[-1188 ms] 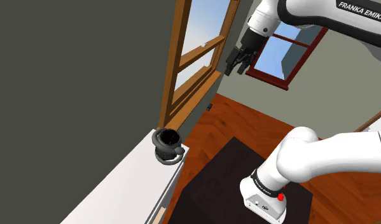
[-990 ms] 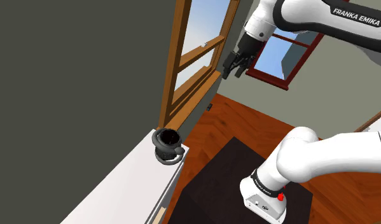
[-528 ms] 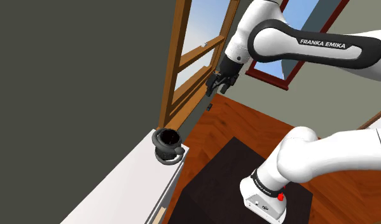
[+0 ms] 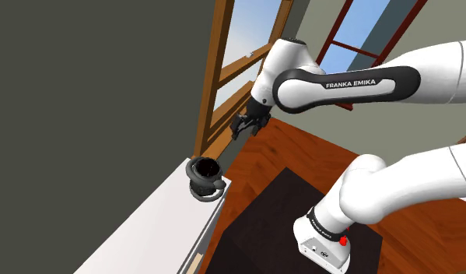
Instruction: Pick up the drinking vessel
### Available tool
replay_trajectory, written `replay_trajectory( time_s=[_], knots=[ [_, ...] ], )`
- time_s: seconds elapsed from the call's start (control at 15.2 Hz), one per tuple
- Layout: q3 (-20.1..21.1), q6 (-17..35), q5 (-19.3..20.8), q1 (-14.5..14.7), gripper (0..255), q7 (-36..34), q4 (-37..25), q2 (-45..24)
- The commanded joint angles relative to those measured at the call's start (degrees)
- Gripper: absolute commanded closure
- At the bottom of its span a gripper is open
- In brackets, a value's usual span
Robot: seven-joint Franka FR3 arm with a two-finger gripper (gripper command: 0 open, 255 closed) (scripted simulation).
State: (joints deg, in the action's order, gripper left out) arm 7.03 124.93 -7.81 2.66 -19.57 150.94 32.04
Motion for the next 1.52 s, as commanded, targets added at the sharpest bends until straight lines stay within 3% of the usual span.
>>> replay_trajectory(
  time_s=[0.0, 0.4, 0.66, 1.32, 1.39, 1.45],
  knots=[
    [1.3, 4.7, -0.5, 0.2, 0, -1.5, 1.5, -3.0],
    [5.7, 17.8, -1.0, 0.7, 0, -7.2, 2.6, -15.1],
    [8.4, 26.2, 1.2, 0.3, 0, -12.4, 1.5, -24.7],
    [8.8, 34.3, 4.7, -0.3, 0, -15.3, 1.9, -32.6],
    [8.8, 34.4, 4.7, -0.2, 255, -15.3, 2.0, -32.6],
    [8.8, 34.4, 4.7, -0.2, 255, -15.3, 2.0, -32.6]
  ],
)
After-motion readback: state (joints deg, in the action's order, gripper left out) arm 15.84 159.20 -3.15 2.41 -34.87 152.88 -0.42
